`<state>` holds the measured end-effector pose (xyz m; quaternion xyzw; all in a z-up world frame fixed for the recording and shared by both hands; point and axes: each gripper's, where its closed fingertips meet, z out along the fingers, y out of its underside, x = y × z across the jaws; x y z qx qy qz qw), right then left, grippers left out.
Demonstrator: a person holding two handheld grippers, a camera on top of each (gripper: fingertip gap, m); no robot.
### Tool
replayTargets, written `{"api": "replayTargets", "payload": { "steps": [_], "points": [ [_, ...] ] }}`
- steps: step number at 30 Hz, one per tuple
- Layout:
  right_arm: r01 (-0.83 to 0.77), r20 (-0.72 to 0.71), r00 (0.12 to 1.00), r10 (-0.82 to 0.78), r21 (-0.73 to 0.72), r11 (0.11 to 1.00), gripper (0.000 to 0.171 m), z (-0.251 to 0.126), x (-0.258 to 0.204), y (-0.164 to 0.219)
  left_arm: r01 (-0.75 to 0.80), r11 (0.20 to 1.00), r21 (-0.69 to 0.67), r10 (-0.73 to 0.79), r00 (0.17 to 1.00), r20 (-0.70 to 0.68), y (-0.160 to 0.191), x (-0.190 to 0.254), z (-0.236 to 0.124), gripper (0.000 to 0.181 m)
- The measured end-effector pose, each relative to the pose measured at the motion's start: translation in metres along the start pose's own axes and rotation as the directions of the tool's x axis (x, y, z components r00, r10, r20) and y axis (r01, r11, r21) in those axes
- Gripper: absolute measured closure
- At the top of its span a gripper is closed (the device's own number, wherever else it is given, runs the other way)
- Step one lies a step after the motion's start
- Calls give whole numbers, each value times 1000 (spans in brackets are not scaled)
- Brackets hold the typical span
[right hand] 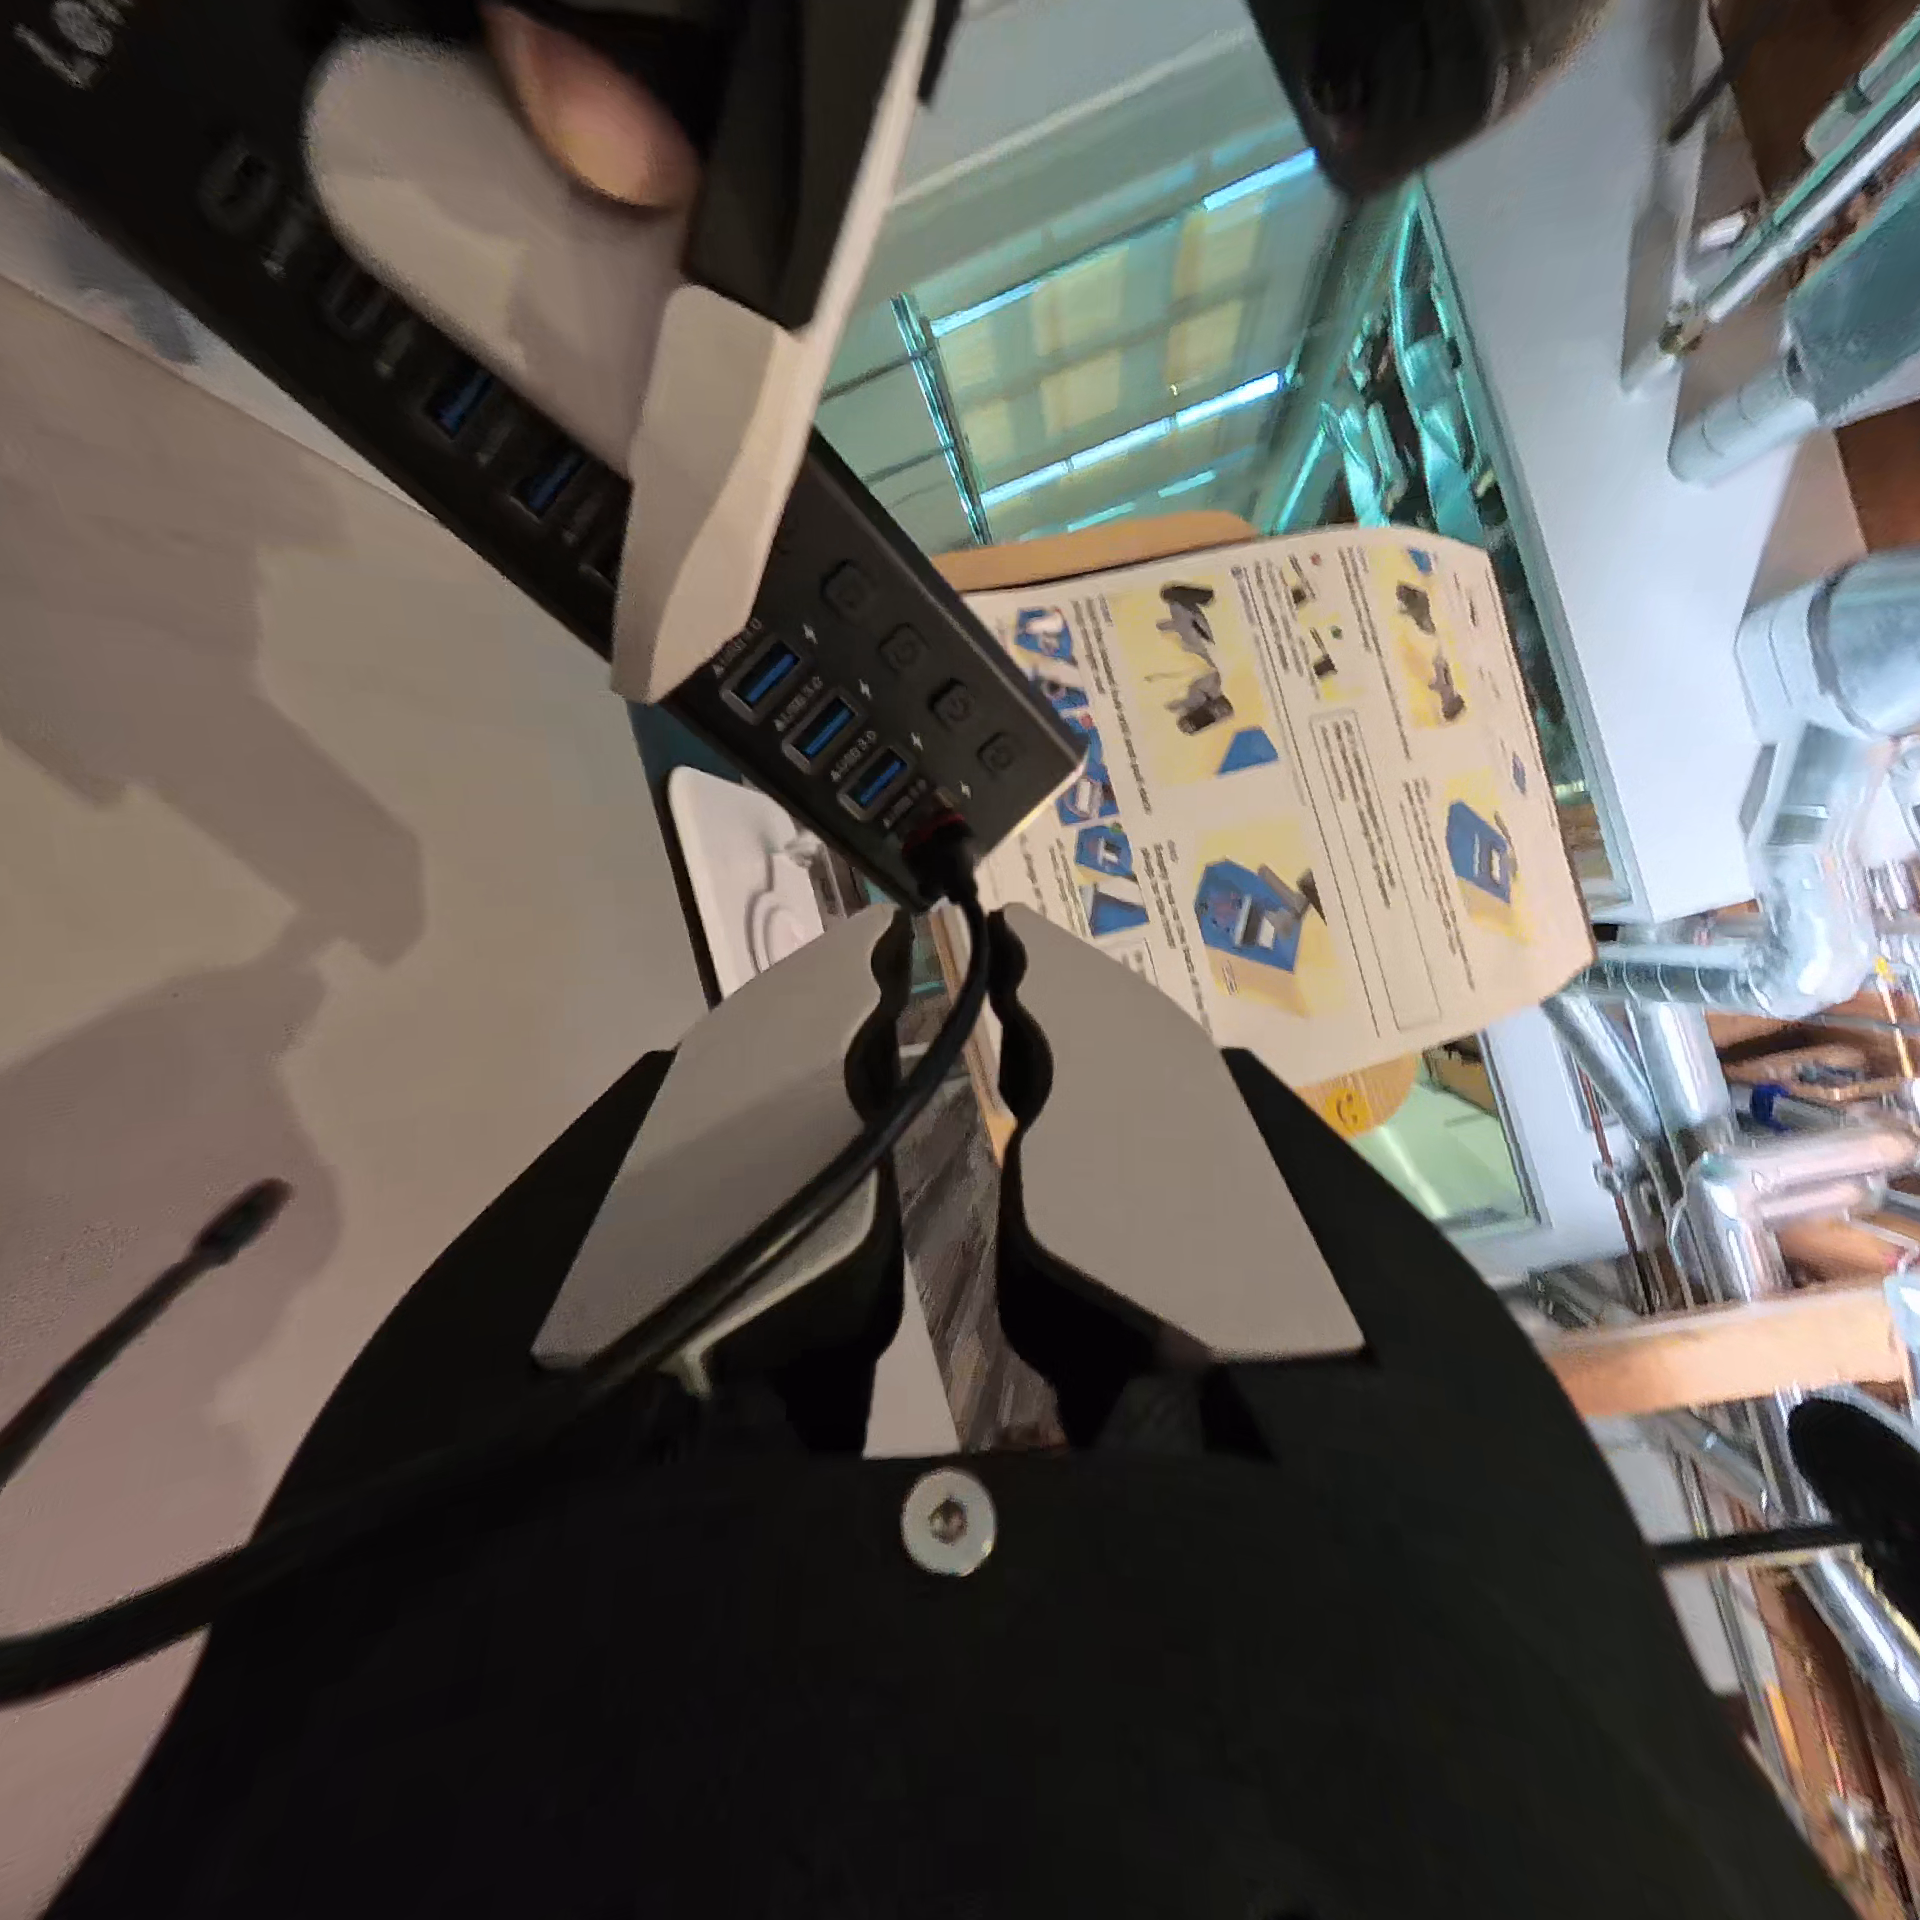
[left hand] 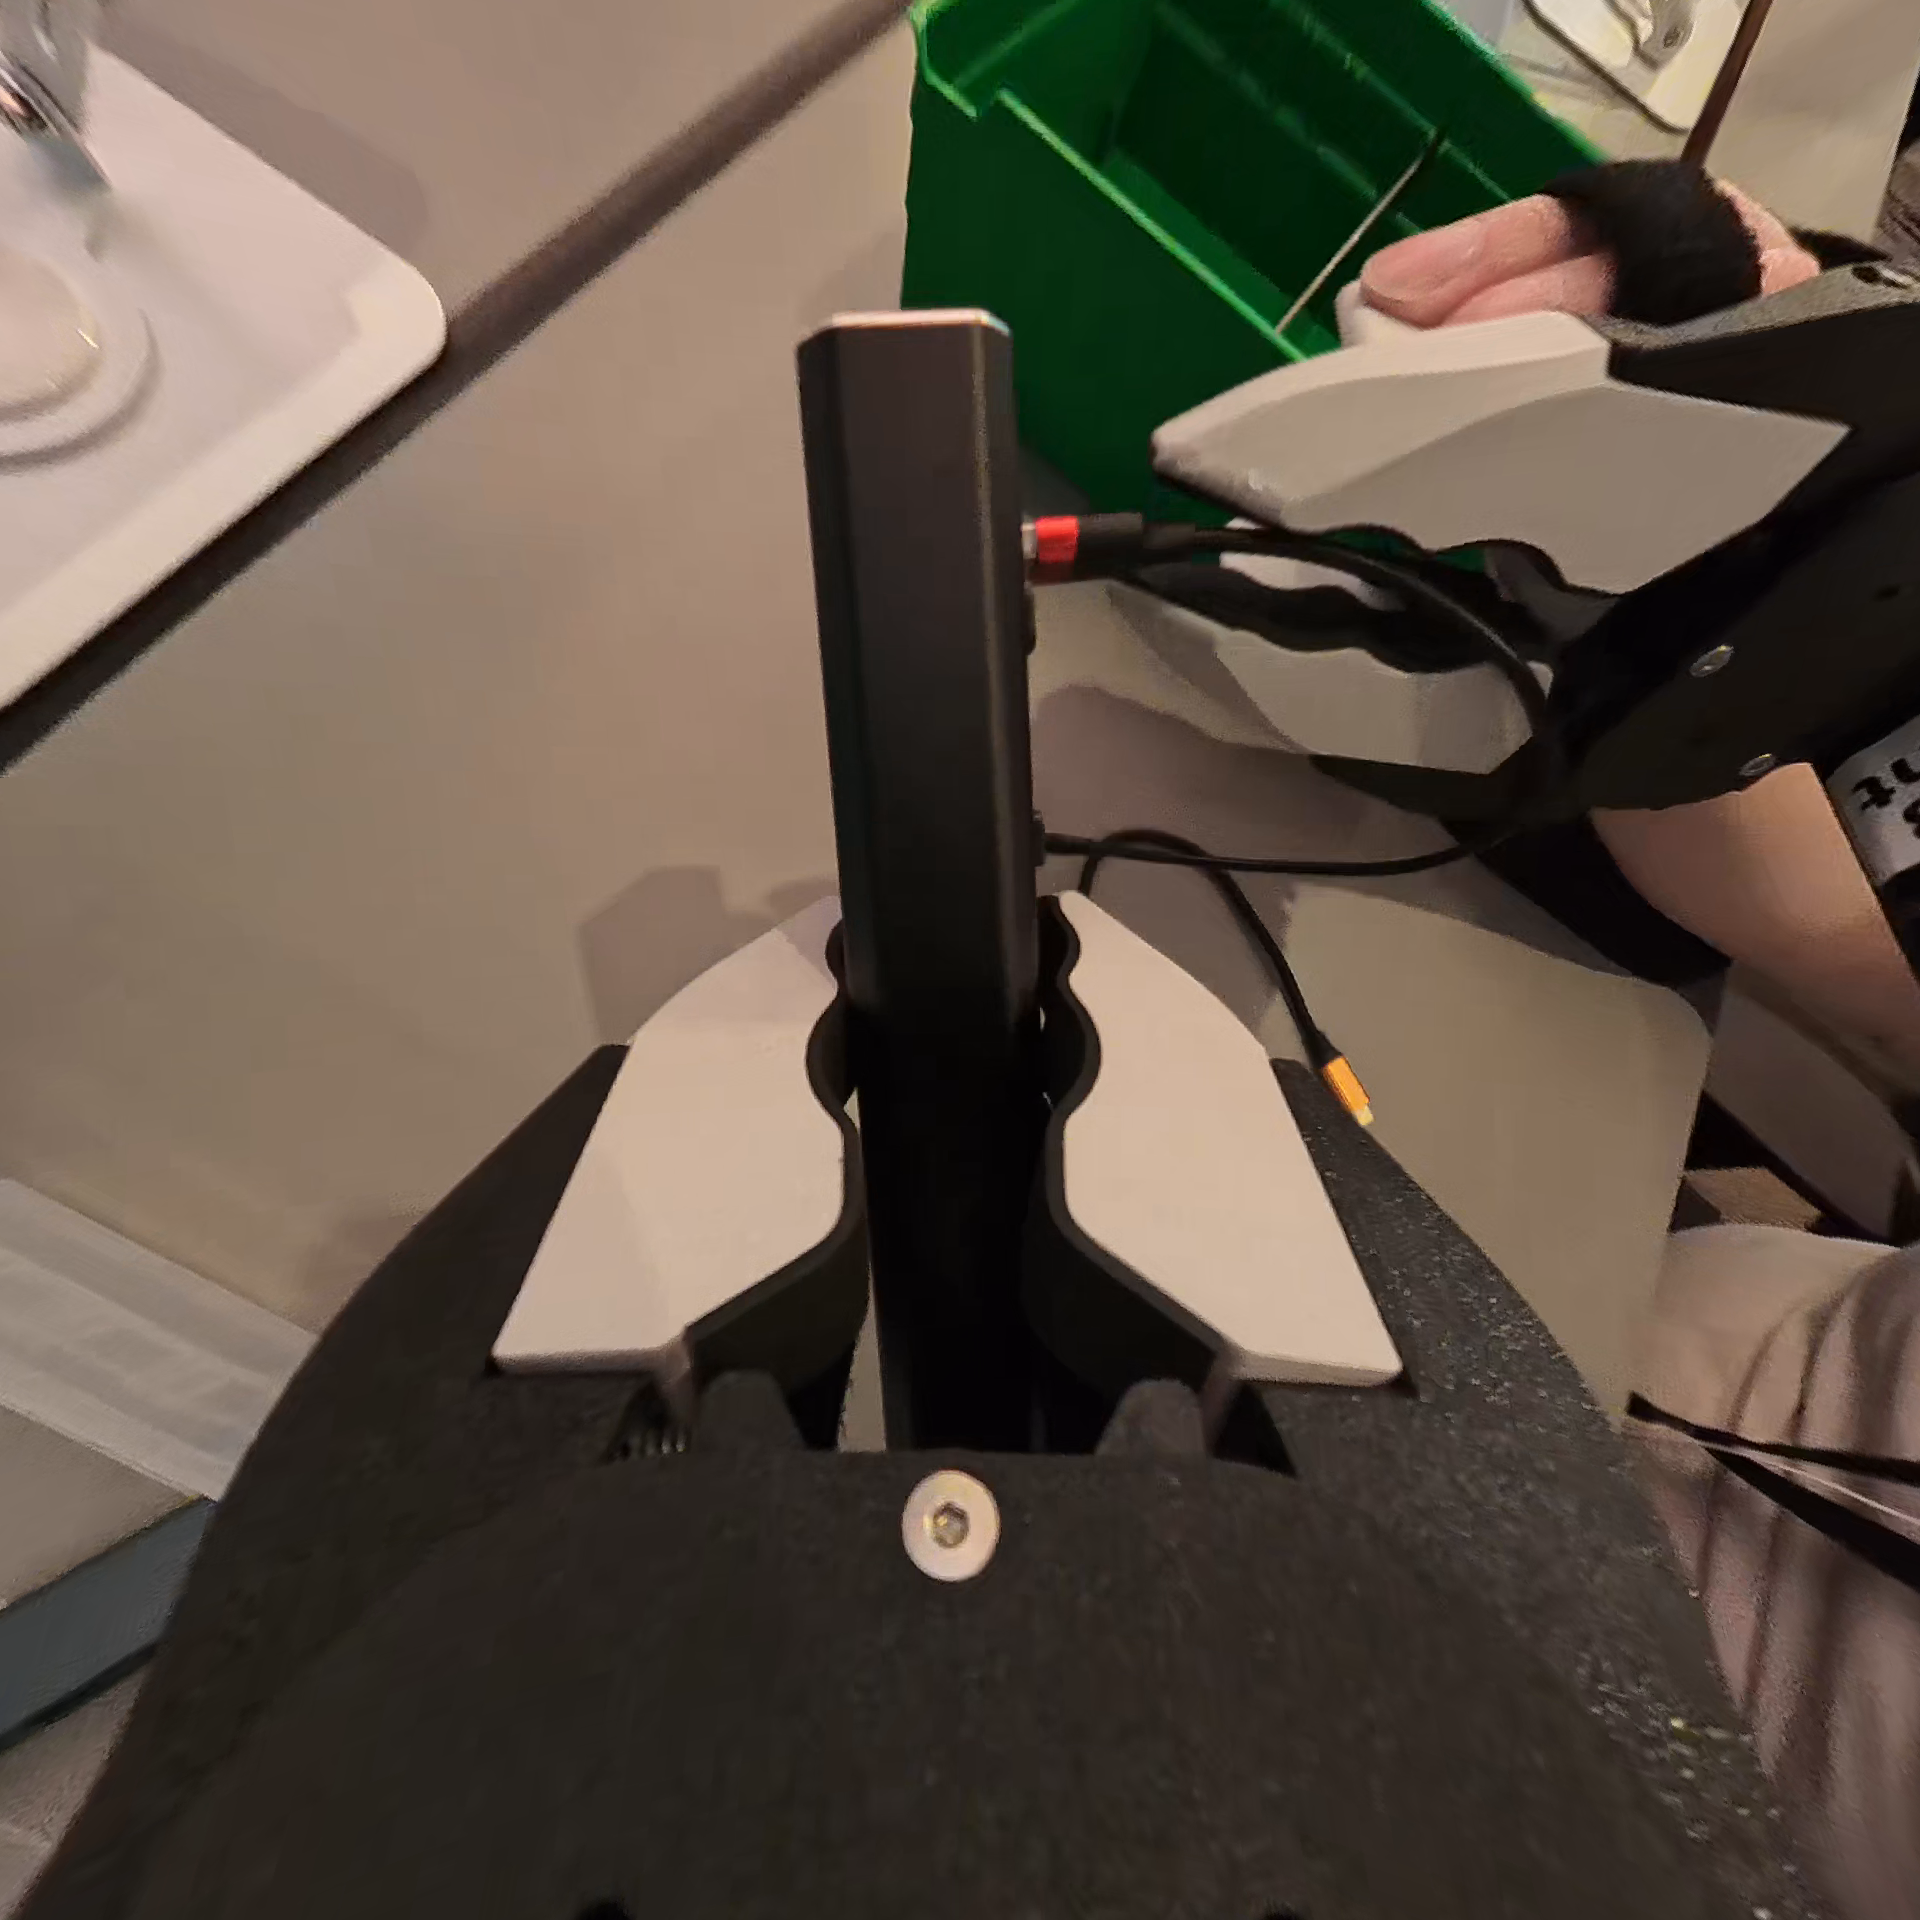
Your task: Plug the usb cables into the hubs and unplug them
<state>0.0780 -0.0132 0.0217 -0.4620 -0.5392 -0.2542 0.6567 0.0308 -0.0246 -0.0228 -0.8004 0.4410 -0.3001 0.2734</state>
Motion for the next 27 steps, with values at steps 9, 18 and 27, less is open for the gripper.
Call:
{"api": "replayTargets", "payload": {
  "steps": [9,18,27],
  "points": [
    [-189,-48,982,184,-179,966,154,-1,24,47,-57,947,317,59,998,4,-47,8,-13,150],
    [-861,55,509,859,40,507,145,-39,97,59,-239,681,693,146,971,192,-87,20,-46,150],
    [-967,369,255,894,124,224,131,-62,107,-49,-484,549,682,122,853,507,-91,29,-52,150]
  ]
}}
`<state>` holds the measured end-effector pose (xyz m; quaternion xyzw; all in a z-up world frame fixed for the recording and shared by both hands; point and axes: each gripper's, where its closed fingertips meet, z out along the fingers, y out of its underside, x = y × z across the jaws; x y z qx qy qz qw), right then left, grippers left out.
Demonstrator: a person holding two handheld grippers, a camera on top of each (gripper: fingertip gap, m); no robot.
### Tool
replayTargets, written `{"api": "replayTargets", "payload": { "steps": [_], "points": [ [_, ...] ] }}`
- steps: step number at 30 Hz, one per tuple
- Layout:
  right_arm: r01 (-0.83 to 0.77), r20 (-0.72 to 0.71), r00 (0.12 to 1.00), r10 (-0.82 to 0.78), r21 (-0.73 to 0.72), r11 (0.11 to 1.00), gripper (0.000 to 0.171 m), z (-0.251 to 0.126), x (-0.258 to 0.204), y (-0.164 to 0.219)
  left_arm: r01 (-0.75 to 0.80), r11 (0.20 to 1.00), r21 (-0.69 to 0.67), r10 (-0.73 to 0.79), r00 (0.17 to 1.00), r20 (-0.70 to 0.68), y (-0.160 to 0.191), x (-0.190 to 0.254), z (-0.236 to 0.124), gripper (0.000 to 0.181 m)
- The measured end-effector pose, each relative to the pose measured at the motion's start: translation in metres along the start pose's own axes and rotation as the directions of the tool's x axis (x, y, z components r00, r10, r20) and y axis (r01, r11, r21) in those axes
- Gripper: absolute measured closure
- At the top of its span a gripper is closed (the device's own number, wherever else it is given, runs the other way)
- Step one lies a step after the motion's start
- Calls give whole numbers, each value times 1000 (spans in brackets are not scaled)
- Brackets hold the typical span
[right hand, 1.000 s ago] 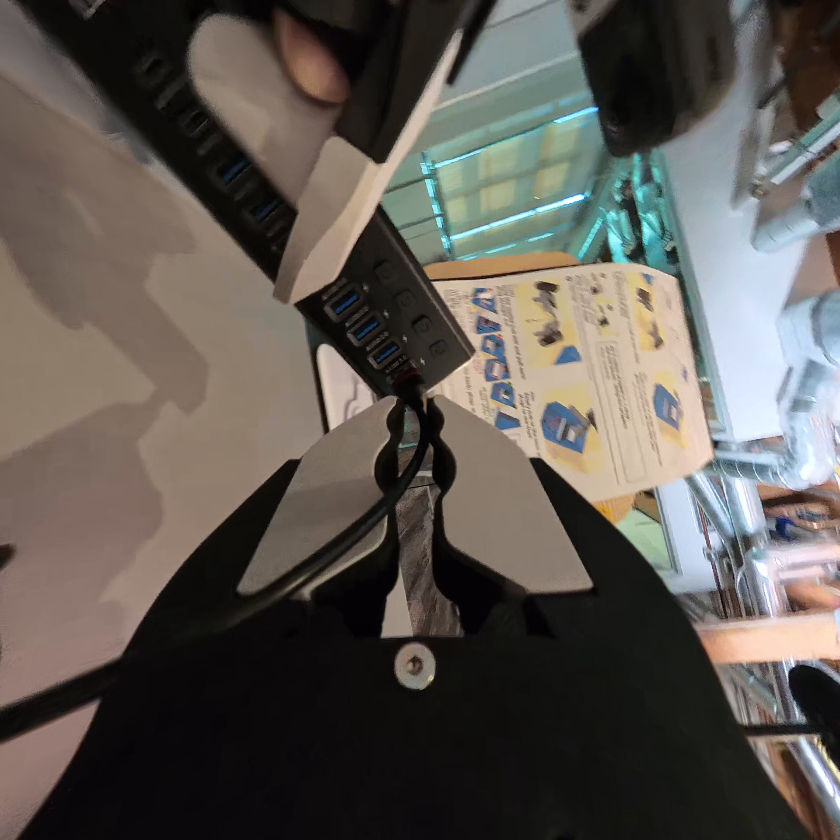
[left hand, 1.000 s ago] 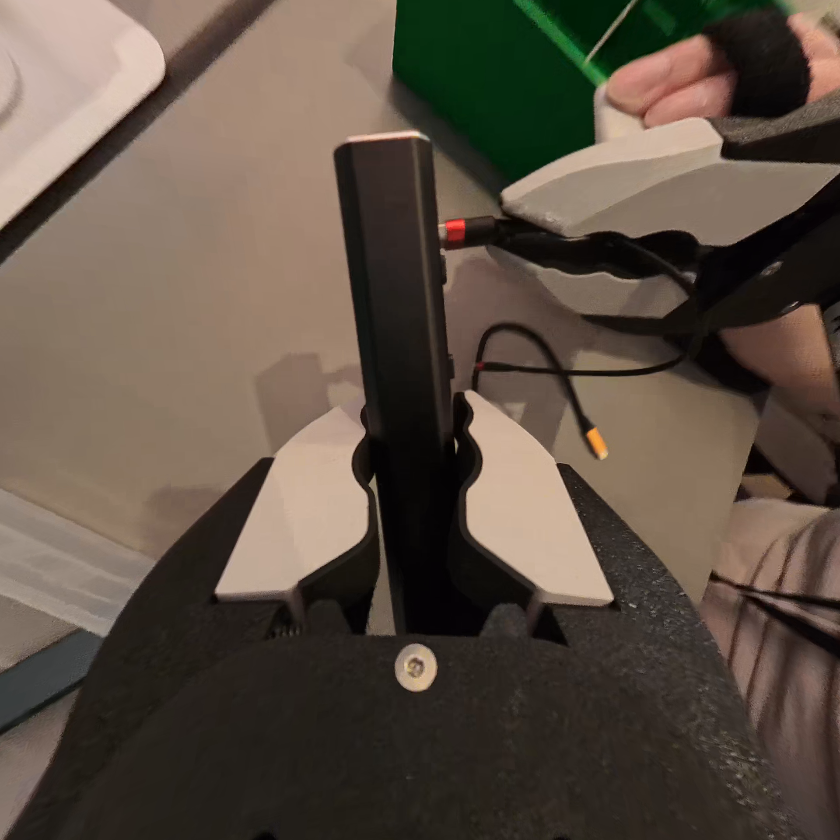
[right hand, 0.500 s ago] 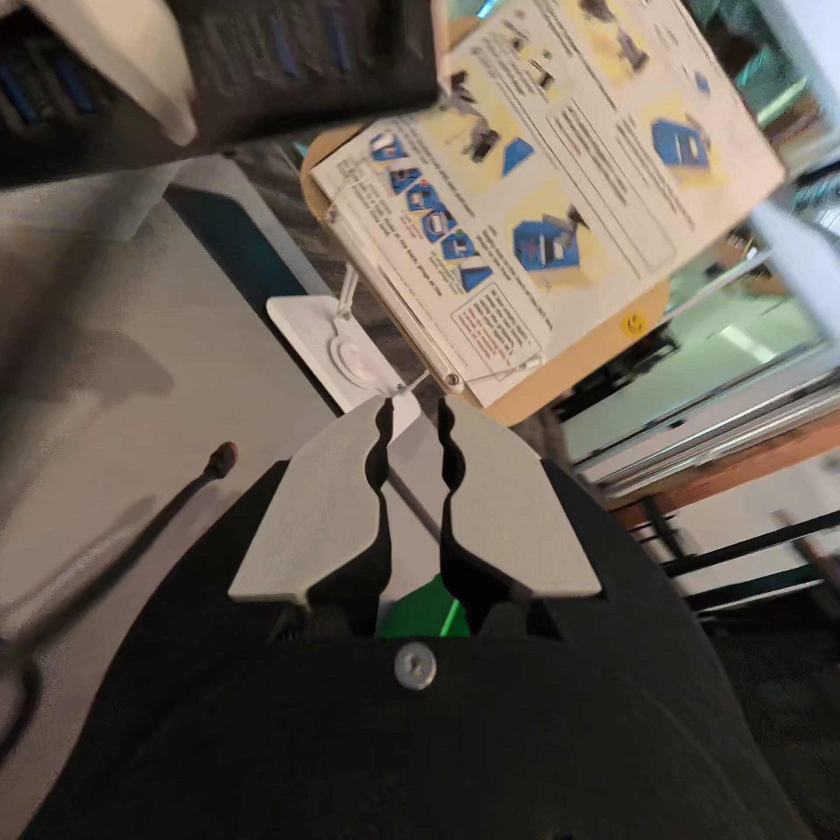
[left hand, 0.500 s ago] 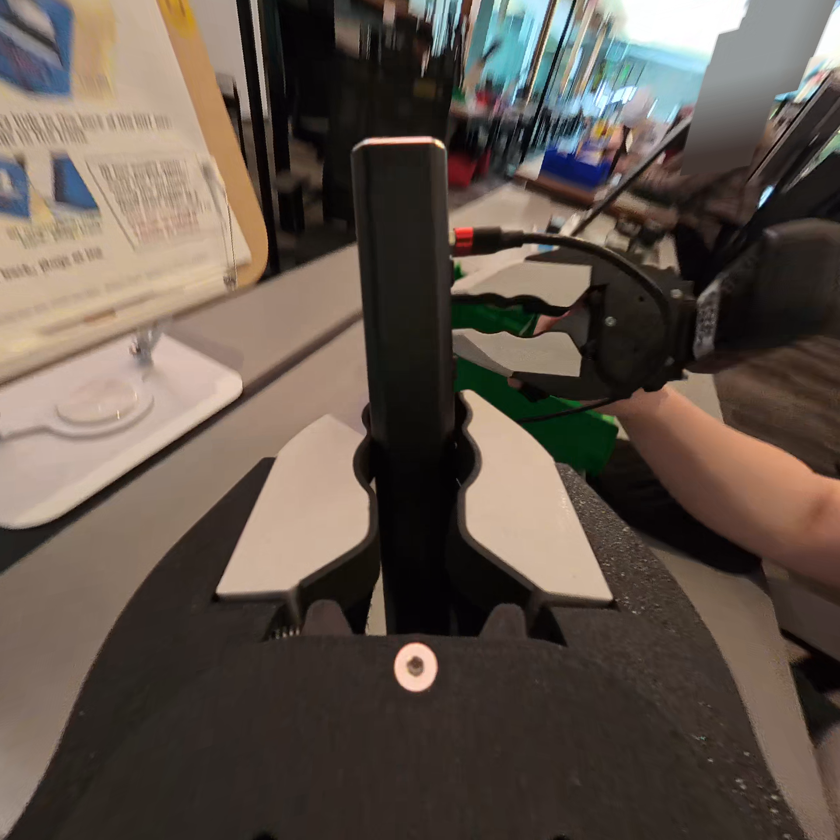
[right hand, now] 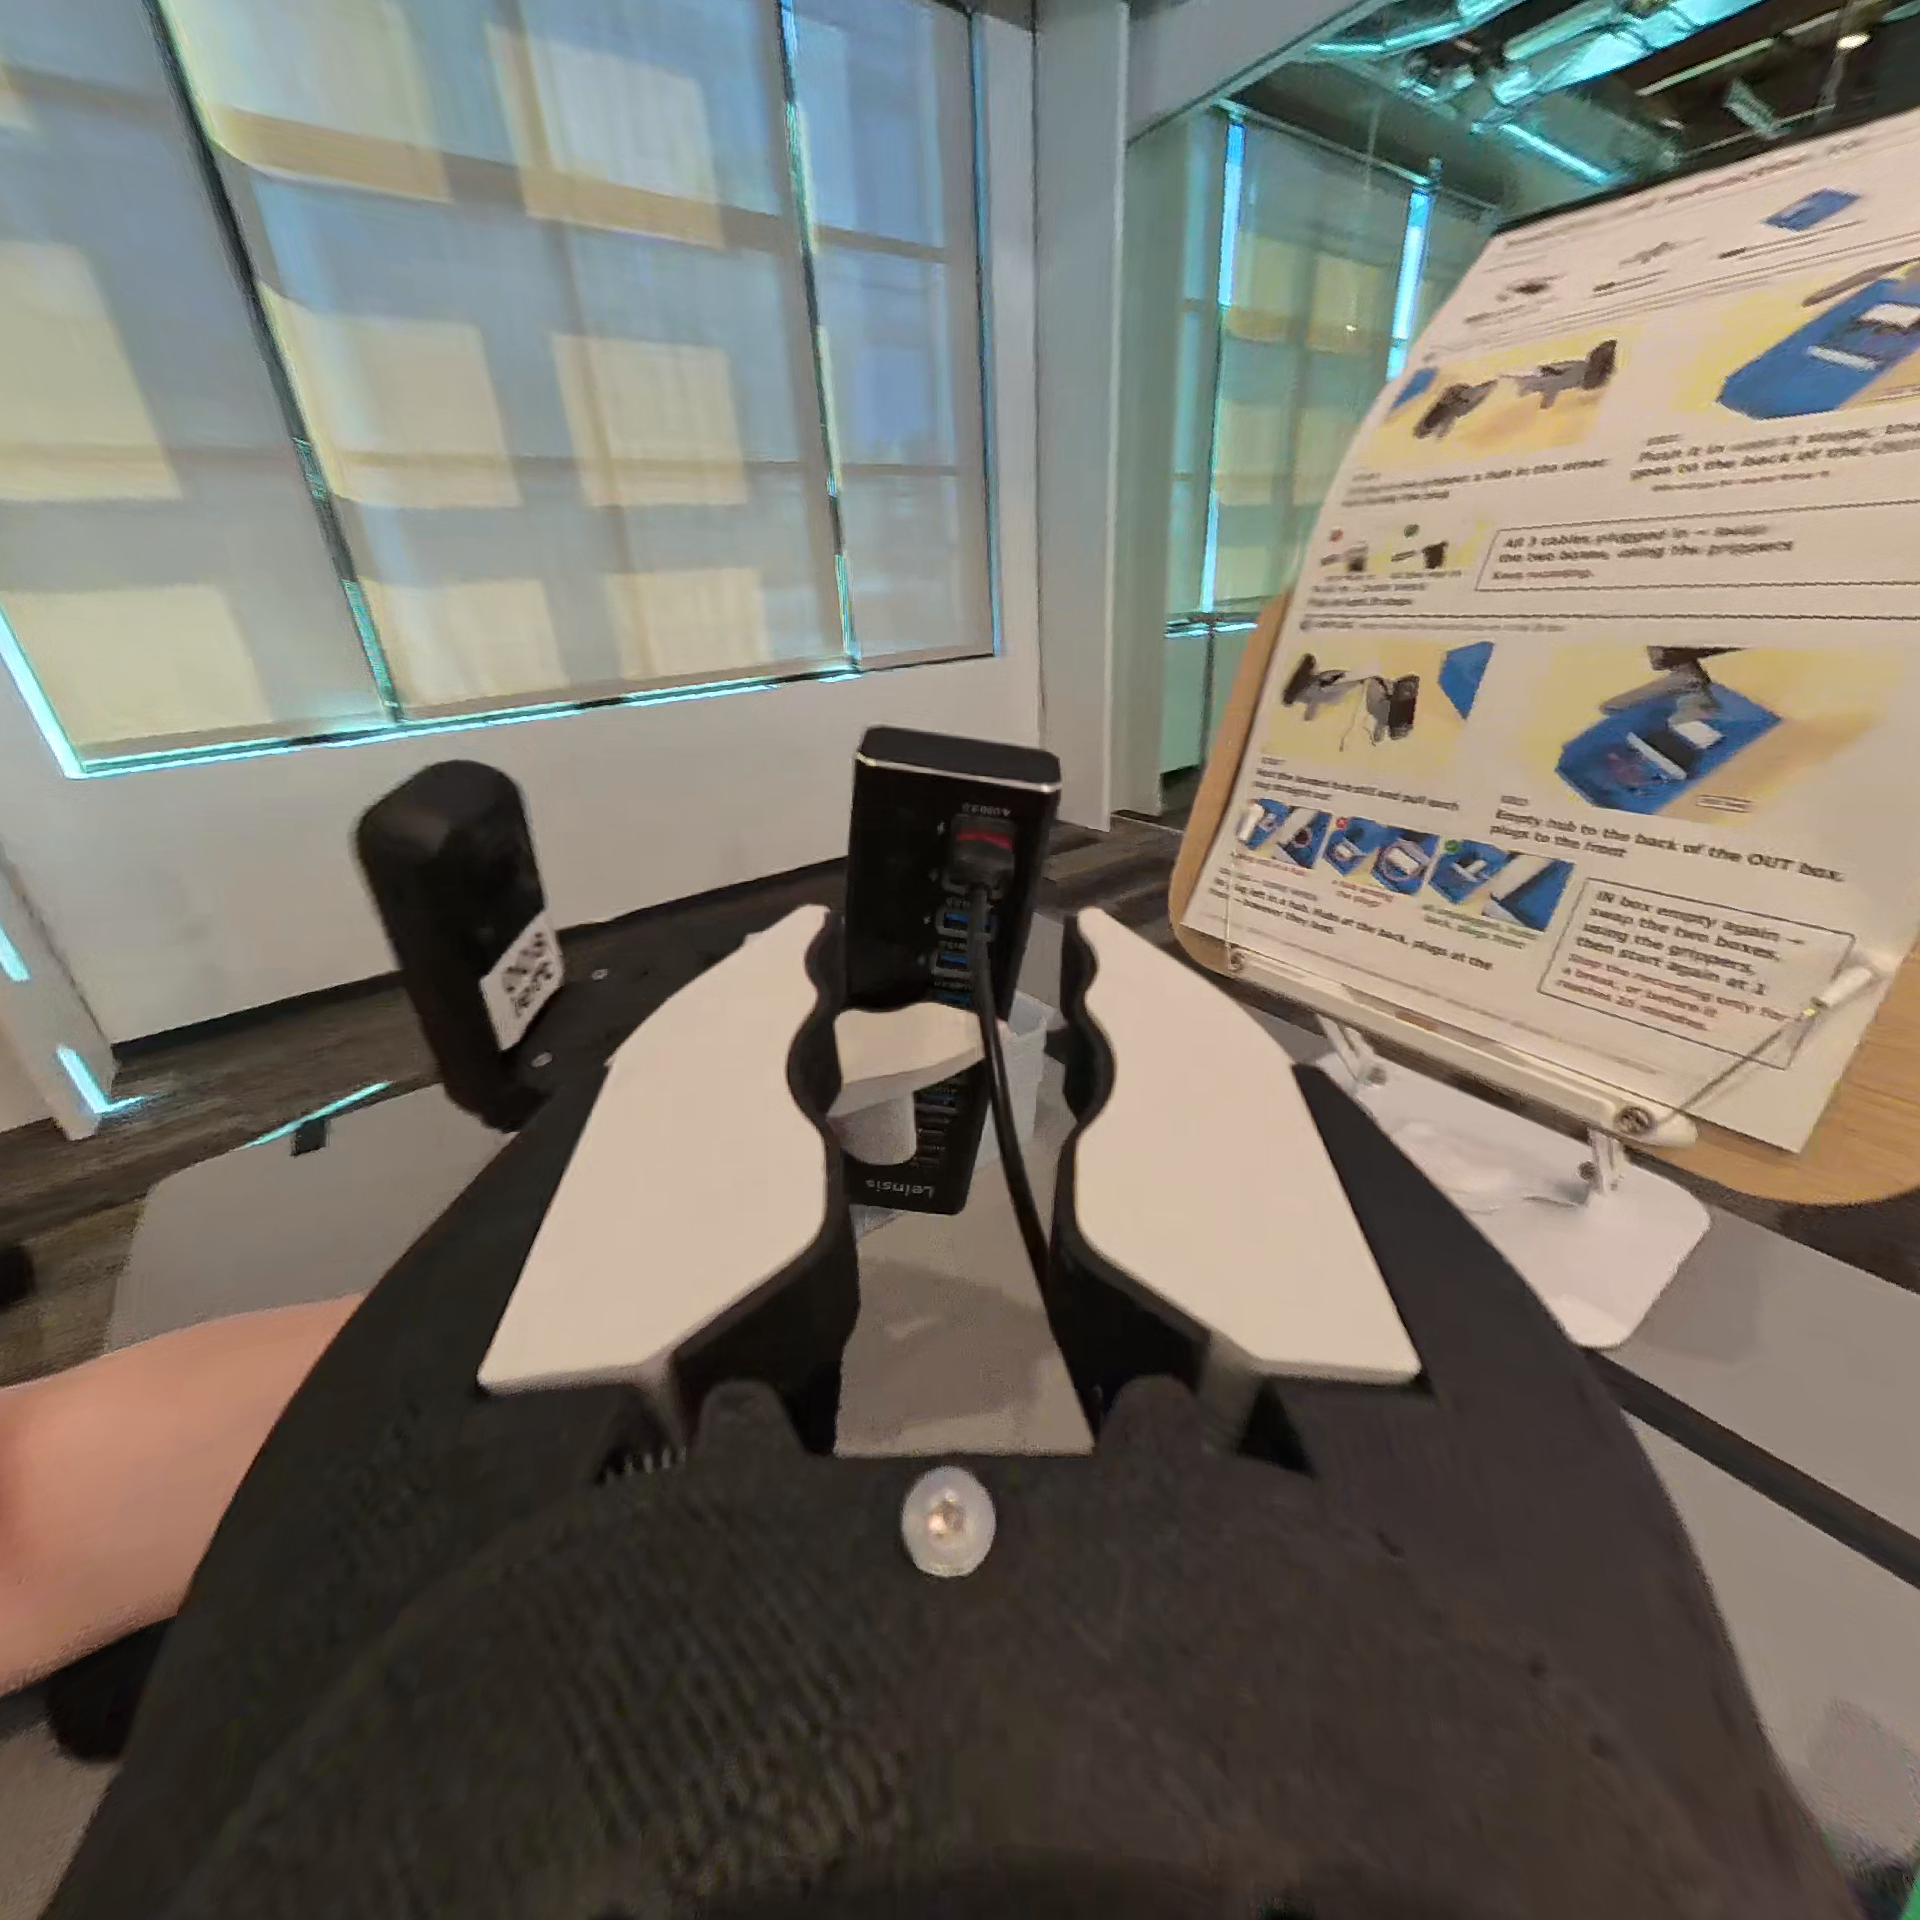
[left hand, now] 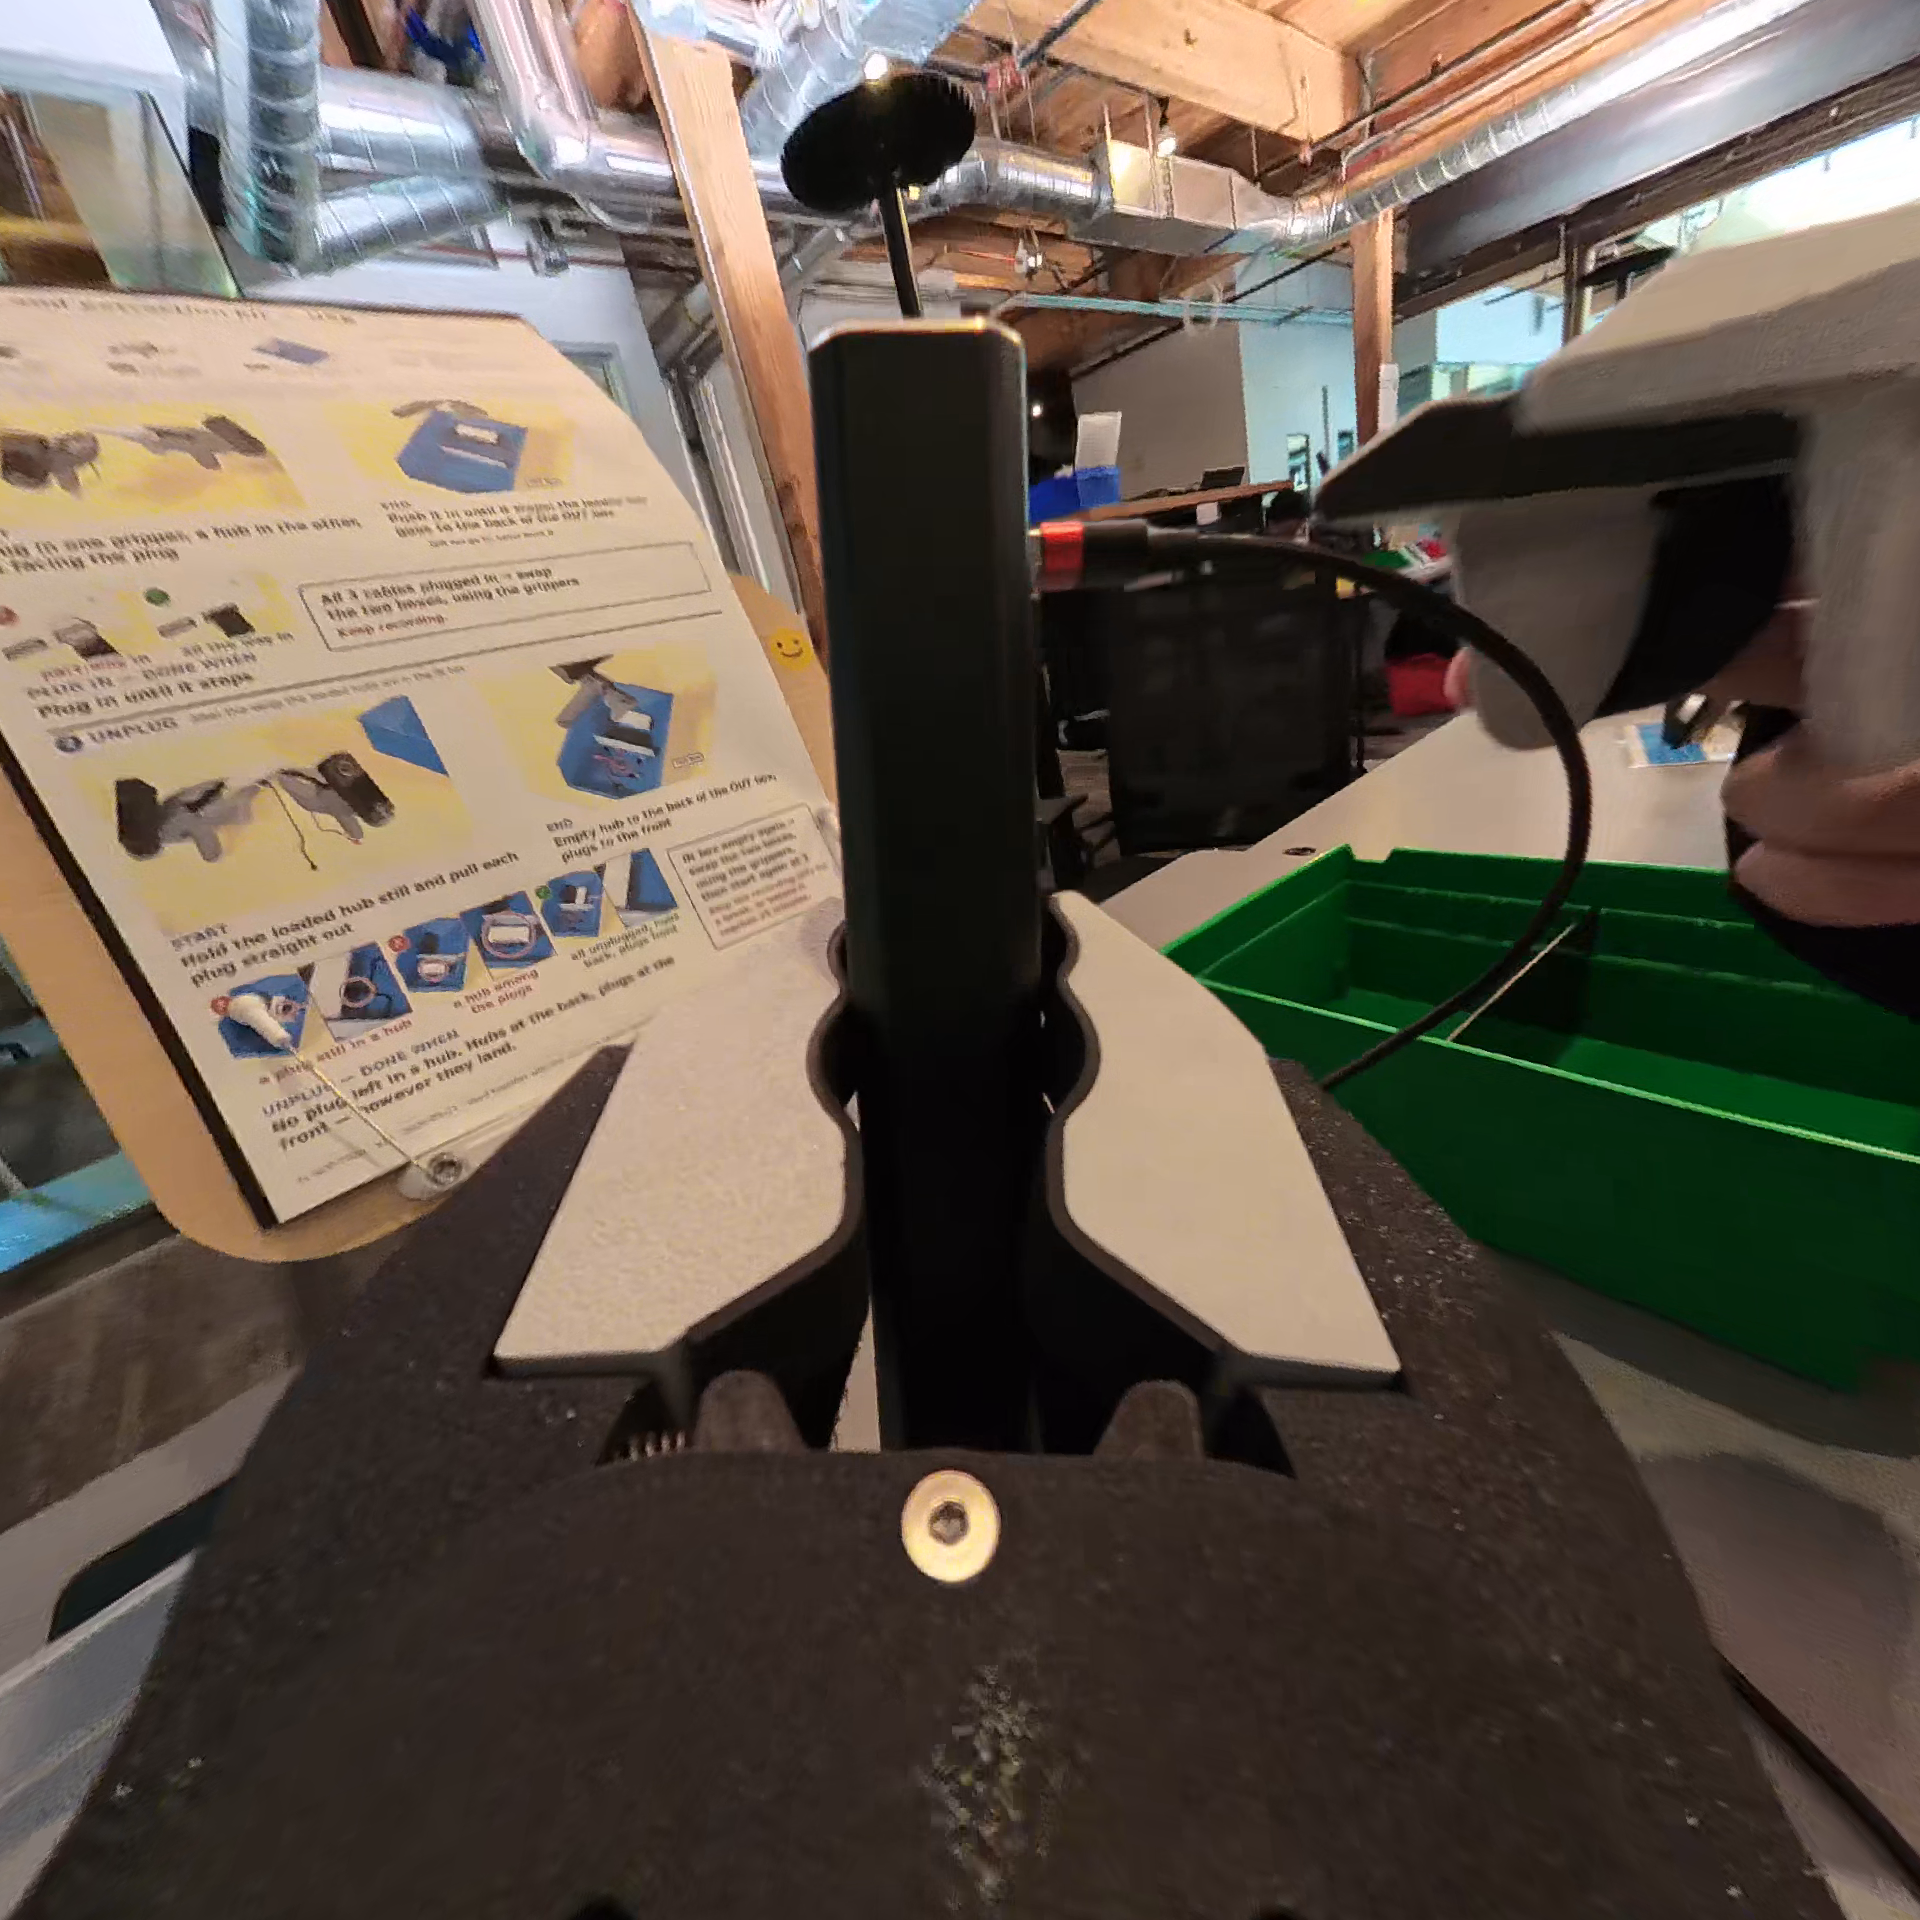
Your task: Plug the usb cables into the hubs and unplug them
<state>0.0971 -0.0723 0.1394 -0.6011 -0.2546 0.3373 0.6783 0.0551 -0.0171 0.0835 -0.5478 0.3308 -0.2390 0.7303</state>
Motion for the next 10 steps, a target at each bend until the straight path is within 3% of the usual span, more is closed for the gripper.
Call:
{"api": "replayTargets", "payload": {
  "steps": [3,7,10],
  "points": [
    [14,-85,996,-11,34,999,132,6,4,6,-49,999,17,49,999,-9,-4,12,0,150],
    [4,-51,999,2,114,993,155,5,-1,1,-133,990,50,133,991,3,-12,28,0,150],
    [42,-47,998,-39,80,996,155,4,-5,1,-137,988,65,136,991,11,-17,32,-1,150]
  ]
}}
